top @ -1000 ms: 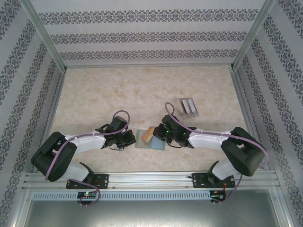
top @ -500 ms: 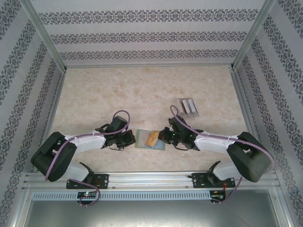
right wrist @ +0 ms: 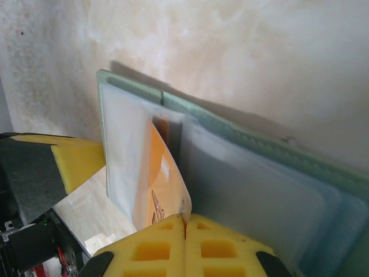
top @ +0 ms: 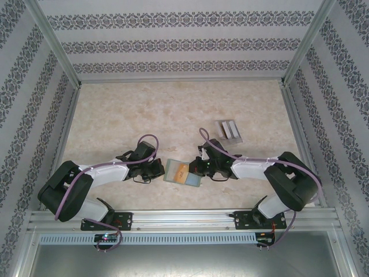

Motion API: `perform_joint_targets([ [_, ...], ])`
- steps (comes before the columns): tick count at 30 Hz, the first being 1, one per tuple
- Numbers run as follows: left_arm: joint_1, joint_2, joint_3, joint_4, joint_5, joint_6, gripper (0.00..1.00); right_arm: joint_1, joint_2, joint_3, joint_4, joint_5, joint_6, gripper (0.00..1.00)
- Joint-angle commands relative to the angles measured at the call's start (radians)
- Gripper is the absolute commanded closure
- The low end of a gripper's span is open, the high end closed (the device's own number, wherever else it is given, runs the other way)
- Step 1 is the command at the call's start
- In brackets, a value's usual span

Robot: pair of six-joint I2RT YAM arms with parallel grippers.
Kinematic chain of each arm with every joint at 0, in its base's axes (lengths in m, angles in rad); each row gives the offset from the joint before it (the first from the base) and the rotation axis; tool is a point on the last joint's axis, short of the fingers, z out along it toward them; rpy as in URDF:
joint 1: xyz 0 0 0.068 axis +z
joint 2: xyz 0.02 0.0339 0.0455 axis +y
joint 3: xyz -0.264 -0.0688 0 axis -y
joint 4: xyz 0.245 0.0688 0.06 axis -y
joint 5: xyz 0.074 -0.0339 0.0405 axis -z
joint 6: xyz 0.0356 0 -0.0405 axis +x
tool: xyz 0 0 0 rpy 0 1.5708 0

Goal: Put the credit cards into the card holder

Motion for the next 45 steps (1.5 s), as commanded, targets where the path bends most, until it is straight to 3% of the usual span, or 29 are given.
perform_joint_targets([
  [1,-0.011,0.024,-0.009,-0.066,-0.027,0.013,1.0,-0.009,0.046,0.034,0.018,-0.047,-0.05,1.0],
  [19,-0.013,0.031,-0.026,-0.058,-0.022,0.007,1.0,0.034,0.247,0.122,0.225,-0.044,0.082,1.0],
  [25,-0.012,0.013,-0.008,-0.095,-0.059,0.023,1.0,0.061,0.28,0.159,0.224,-0.051,0.068,0.9],
  [30,-0.012,-0.047,0.006,-0.142,-0.111,0.029,1.0,0.036,0.219,0.125,0.173,-0.03,0.023,0.74],
  [36,-0.012,-0.104,-0.004,-0.15,-0.144,-0.014,1.0,-0.014,0.09,0.071,0.079,-0.013,-0.045,0.64],
  [45,-0.009,-0.097,0.159,-0.235,-0.335,0.153,0.95,-0.051,-0.148,-0.017,-0.187,0.08,-0.184,0.53],
])
